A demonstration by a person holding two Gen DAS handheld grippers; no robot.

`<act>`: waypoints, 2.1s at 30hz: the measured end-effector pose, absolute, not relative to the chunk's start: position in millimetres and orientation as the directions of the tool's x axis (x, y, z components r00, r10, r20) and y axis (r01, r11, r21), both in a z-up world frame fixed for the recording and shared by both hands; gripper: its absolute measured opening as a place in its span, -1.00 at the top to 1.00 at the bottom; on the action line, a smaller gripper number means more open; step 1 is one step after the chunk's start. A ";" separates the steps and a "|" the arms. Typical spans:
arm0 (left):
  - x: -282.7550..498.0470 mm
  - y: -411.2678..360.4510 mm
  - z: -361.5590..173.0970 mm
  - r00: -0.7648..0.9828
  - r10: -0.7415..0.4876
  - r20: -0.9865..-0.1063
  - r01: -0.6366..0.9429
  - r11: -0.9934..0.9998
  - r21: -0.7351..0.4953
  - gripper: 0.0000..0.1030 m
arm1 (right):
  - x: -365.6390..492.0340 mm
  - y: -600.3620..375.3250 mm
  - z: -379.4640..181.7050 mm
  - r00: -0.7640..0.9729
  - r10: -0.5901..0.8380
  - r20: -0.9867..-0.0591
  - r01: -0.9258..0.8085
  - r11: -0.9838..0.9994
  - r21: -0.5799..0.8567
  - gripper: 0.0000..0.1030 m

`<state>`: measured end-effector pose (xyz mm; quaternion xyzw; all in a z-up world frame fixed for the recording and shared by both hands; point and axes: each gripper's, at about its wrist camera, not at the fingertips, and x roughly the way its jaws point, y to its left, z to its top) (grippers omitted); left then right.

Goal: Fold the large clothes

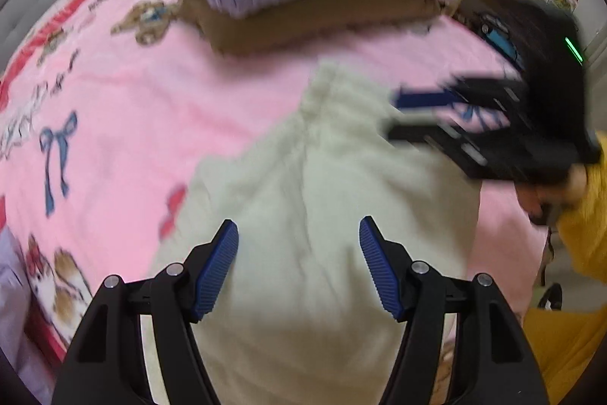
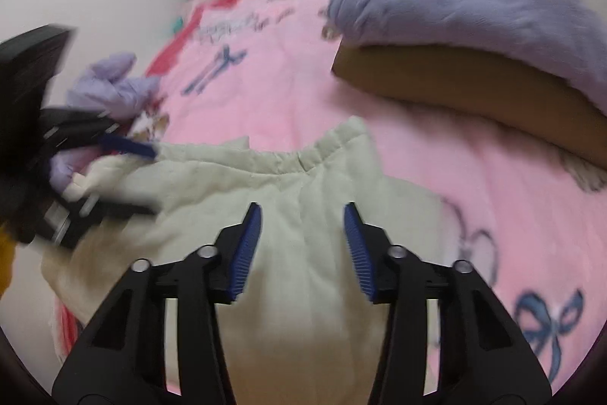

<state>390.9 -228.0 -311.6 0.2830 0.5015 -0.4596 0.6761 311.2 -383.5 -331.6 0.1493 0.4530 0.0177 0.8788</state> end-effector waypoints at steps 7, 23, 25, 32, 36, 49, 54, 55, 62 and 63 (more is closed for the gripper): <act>386.7 -218.4 -335.7 0.080 -0.335 -0.939 0.869 0.485 -0.099 -0.28 | 348.4 -400.9 -375.6 0.454 0.216 -0.864 0.245 0.902 0.355 0.40; 313.0 -115.0 -297.4 0.439 -0.294 -0.849 0.561 0.828 0.003 -0.48 | 266.4 -364.1 -322.0 0.572 0.050 -0.818 0.140 0.978 0.157 -0.40; 303.2 -91.4 -312.5 0.427 -0.246 -0.870 0.489 0.872 -0.007 -0.48 | 258.6 -359.5 -326.9 0.547 0.050 -0.835 0.127 0.982 0.142 -0.40; 311.3 -74.1 -341.7 0.398 -0.313 -0.862 0.411 0.901 -0.137 -0.63 | 256.6 -346.2 -367.5 0.448 -0.016 -0.894 0.114 0.993 0.040 -0.47; 310.8 -73.2 -347.6 0.414 -0.314 -0.854 0.411 0.902 -0.132 -0.69 | 264.7 -336.6 -376.2 0.414 -0.067 -0.908 0.109 0.994 -0.023 -0.49; 279.3 14.4 -291.1 0.639 -0.099 -0.763 0.144 0.990 -0.008 -0.86 | 287.4 -335.7 -378.2 0.332 -0.101 -0.938 0.157 0.986 -0.050 -0.83; 308.7 100.8 -290.7 0.579 -0.013 -0.815 0.058 0.998 0.025 -0.89 | 290.5 -336.6 -382.9 0.348 -0.108 -0.931 0.163 0.985 -0.053 -0.84; 314.3 113.9 -294.6 0.556 -0.036 -0.830 0.057 0.998 -0.006 -0.89 | 290.9 -336.3 -383.1 0.350 -0.108 -0.930 0.162 0.985 -0.054 -0.84; 366.8 173.2 -365.4 0.243 -0.404 -0.882 0.043 0.913 -0.407 -0.90 | 283.4 -335.3 -383.3 0.388 -0.117 -0.914 0.155 0.986 -0.061 -0.84; 369.8 174.6 -372.8 0.220 -0.426 -0.878 0.039 0.903 -0.428 -0.90 | 284.7 -335.9 -383.2 0.377 -0.114 -0.919 0.157 0.986 -0.058 -0.84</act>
